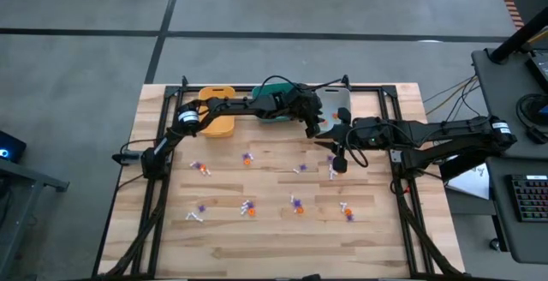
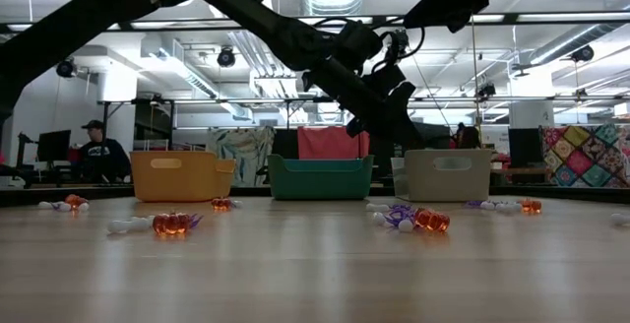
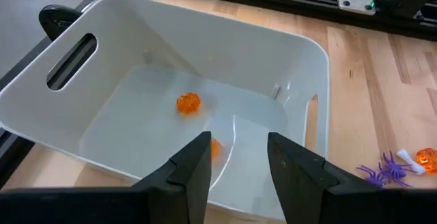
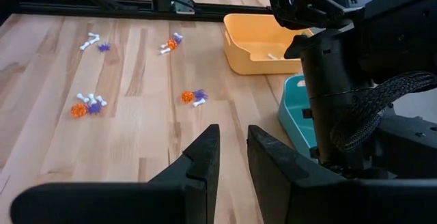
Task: Sort Halloween decoration
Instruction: Put the violet spider toy into the blue green bin
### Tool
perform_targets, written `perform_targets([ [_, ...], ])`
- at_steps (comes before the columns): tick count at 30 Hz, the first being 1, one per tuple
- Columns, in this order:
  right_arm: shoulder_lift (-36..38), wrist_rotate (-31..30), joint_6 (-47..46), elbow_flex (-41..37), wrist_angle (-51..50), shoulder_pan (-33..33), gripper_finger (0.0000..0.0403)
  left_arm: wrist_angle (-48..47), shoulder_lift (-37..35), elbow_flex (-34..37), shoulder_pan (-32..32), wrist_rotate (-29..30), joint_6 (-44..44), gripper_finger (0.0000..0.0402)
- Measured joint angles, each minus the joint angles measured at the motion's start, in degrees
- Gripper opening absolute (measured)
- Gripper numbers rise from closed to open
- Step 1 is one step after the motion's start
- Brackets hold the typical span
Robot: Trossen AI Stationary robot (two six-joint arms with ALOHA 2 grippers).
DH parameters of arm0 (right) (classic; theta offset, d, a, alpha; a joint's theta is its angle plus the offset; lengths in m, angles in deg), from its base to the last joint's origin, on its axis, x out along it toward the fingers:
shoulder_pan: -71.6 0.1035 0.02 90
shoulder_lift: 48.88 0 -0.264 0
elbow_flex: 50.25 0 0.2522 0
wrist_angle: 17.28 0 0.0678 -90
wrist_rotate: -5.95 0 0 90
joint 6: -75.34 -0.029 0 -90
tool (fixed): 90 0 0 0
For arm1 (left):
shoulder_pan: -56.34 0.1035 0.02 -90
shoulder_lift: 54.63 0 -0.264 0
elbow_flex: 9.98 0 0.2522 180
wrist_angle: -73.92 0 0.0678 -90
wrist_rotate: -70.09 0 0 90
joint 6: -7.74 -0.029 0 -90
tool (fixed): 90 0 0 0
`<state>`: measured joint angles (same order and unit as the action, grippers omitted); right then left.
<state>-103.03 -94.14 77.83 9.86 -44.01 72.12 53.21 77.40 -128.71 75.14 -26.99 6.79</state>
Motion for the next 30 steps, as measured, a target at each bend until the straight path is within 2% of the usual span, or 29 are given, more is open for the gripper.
perform_targets([
  [6,0.00,0.00,-0.73,0.00,0.00,0.00,0.0068,-1.26,-2.20,0.00,-0.02,-0.52,-0.18,0.0128],
  [12,-0.01,-0.04,-3.18,0.00,0.02,0.00,0.0068,-6.62,-8.31,0.13,-0.02,-1.06,-2.94,0.0128],
  [16,-0.04,-0.03,-5.96,0.00,-0.04,0.00,0.0068,-12.26,-13.10,0.57,-0.02,-0.97,-6.02,0.0128],
  [23,-1.23,-0.04,-14.28,0.00,-0.08,0.00,0.0068,-27.49,-19.54,1.01,-0.47,-0.88,-8.44,0.0128],
  [26,-2.65,-0.08,-17.41,0.00,-0.15,0.00,0.0068,-30.88,-22.29,2.94,-1.15,-0.91,-9.06,0.0127],
  [30,-5.03,-0.02,-19.72,0.00,-0.45,0.00,0.0068,-31.09,-27.34,9.95,-1.96,-0.94,-8.58,0.0119],
])
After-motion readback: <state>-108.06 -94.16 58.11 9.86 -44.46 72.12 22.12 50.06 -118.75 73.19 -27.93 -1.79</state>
